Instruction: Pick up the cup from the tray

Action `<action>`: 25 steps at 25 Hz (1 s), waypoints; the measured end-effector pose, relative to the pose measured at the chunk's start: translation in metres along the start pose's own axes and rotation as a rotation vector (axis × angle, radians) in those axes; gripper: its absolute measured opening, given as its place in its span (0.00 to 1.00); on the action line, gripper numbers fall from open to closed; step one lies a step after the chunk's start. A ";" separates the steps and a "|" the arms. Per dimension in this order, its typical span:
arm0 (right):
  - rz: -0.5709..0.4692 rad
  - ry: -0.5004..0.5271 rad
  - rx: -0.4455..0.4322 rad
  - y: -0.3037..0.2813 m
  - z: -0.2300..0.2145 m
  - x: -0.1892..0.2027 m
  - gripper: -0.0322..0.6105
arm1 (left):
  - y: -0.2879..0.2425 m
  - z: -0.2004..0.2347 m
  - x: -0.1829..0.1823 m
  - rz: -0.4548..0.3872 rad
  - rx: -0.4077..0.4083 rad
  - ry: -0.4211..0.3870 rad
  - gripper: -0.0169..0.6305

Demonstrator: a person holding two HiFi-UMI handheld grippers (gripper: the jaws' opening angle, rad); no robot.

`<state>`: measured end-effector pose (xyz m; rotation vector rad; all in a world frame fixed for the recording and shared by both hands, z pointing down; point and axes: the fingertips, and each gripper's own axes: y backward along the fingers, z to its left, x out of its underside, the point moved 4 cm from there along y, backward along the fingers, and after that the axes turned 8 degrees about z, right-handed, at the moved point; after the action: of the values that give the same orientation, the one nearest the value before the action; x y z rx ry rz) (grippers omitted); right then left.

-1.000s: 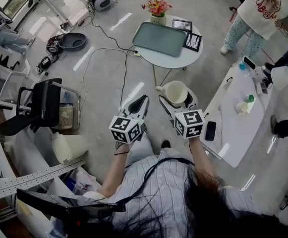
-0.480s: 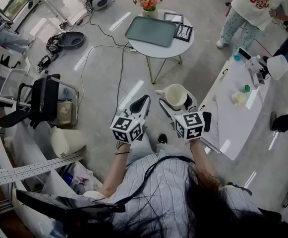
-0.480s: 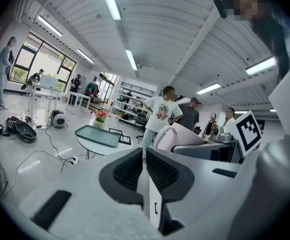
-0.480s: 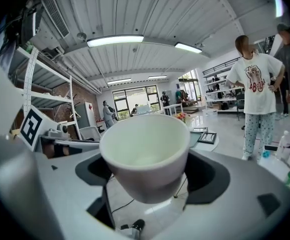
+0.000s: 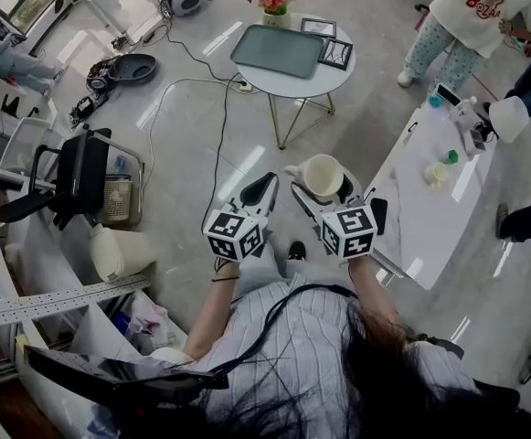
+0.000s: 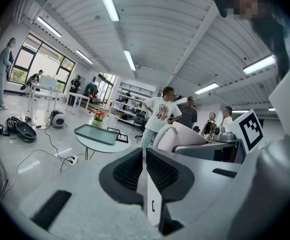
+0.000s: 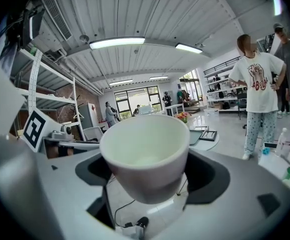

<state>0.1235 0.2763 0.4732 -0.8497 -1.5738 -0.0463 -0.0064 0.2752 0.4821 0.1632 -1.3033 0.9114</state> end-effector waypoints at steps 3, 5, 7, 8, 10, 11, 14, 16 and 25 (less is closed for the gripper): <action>0.000 0.010 -0.011 0.002 0.010 0.001 0.69 | 0.007 0.000 0.002 -0.005 -0.003 0.001 0.05; 0.000 0.018 -0.018 0.003 0.014 0.001 0.69 | 0.010 0.000 0.003 -0.008 -0.005 0.002 0.05; -0.002 0.023 -0.024 0.004 0.018 0.002 0.69 | 0.013 -0.001 0.004 -0.013 -0.005 0.002 0.05; -0.003 0.023 -0.026 0.004 0.020 0.002 0.69 | 0.014 -0.001 0.004 -0.016 -0.005 0.002 0.05; -0.005 0.019 -0.031 0.003 0.022 0.002 0.69 | 0.015 0.000 0.003 -0.022 -0.005 -0.001 0.05; -0.005 0.015 -0.032 0.003 0.022 0.002 0.69 | 0.015 0.000 0.003 -0.023 -0.005 -0.002 0.05; -0.006 0.010 -0.031 0.004 0.022 0.003 0.69 | 0.016 0.001 0.002 -0.027 -0.008 -0.004 0.05; -0.007 0.011 -0.031 0.005 0.022 0.002 0.69 | 0.018 0.003 0.001 -0.029 -0.013 -0.004 0.05; 0.013 0.010 -0.037 0.005 0.029 0.007 0.69 | 0.024 0.013 0.001 -0.030 -0.030 0.009 0.05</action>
<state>0.1019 0.2978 0.4706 -0.8872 -1.5624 -0.0709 -0.0323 0.2840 0.4774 0.1552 -1.3020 0.8657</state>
